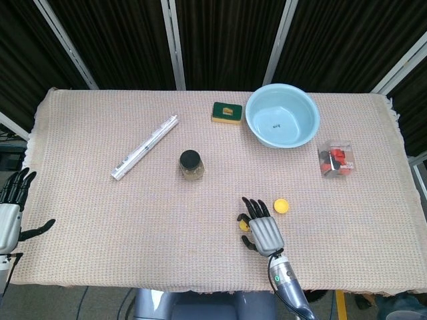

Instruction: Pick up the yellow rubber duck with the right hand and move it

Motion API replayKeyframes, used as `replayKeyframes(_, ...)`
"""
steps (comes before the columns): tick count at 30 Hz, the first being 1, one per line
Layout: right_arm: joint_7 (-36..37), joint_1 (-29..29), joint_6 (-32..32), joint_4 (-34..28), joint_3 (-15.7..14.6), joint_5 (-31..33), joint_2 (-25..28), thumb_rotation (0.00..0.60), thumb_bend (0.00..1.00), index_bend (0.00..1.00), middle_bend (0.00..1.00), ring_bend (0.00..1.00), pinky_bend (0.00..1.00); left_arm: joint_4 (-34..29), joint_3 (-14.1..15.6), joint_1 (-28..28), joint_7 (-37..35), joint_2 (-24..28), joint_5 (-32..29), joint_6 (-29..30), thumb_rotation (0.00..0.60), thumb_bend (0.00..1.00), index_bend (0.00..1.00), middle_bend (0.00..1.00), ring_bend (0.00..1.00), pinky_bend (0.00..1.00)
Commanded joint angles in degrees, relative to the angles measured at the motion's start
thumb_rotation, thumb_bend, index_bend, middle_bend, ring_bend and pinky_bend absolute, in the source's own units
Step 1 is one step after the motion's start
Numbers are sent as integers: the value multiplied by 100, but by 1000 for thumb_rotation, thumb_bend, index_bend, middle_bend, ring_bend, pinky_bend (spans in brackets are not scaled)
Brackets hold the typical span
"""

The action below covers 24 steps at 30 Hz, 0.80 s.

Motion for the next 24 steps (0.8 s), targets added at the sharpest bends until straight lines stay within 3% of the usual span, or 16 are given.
replayKeyframes(1,-47,48,-47,60,48,39,-58,600,293,359,0,0,0,7,4,5,-7,0,15,15,600,0,0,0,0,225)
replayKeyframes(24,195,186,-205,422,169,147,-9,600,323,392,0,0,0,-24,31,8,-43,27,30,-2,600,0,0,0,0,235)
